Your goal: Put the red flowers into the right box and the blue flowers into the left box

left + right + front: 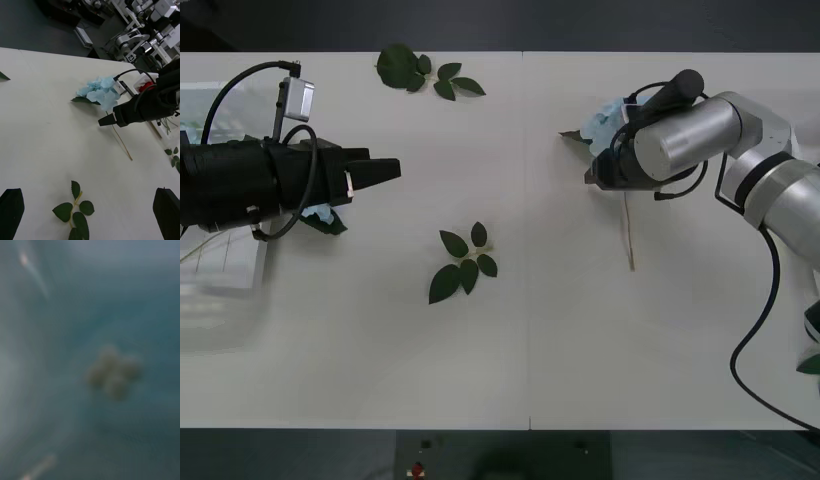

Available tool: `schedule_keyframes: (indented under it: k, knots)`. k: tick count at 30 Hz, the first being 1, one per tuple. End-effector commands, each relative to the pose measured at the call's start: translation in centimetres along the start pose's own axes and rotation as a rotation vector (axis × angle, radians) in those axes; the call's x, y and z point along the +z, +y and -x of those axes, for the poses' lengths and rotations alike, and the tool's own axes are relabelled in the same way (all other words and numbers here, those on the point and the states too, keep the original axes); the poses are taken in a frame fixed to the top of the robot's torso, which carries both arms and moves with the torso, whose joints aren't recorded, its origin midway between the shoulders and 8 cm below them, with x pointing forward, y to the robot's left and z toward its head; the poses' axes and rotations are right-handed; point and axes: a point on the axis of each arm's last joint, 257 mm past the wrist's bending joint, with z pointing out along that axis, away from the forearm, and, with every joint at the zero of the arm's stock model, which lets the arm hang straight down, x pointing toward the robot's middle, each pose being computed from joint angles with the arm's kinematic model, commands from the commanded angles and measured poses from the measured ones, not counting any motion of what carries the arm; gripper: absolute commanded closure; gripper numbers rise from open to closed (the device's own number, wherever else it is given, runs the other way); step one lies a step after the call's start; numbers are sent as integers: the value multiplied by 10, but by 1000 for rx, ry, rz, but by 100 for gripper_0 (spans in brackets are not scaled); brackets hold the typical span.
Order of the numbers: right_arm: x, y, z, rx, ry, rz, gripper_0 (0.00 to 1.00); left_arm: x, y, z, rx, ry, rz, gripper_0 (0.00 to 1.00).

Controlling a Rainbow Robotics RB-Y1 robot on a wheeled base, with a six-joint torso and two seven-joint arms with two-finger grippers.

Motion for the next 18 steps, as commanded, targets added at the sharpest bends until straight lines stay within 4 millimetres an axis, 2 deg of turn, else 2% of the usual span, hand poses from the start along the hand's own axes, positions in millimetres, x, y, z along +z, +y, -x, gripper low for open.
schedule_keyframes:
  k: [1,14,15,17,18]
  knots:
    - [-15,14,37,-88,-63,2,0,-4,2,9,61,-20,8,0]
    - [-10,14,35,-121,-63,-7,0,-5,2,6,52,-18,8,0]
    - [-9,14,34,-122,-62,-7,2,-5,2,6,49,-18,8,0]
    - [-8,14,35,-123,-65,-6,17,-5,3,4,46,-17,8,0]
    - [-7,15,34,-123,-64,-4,28,-5,3,3,45,-17,8,0]
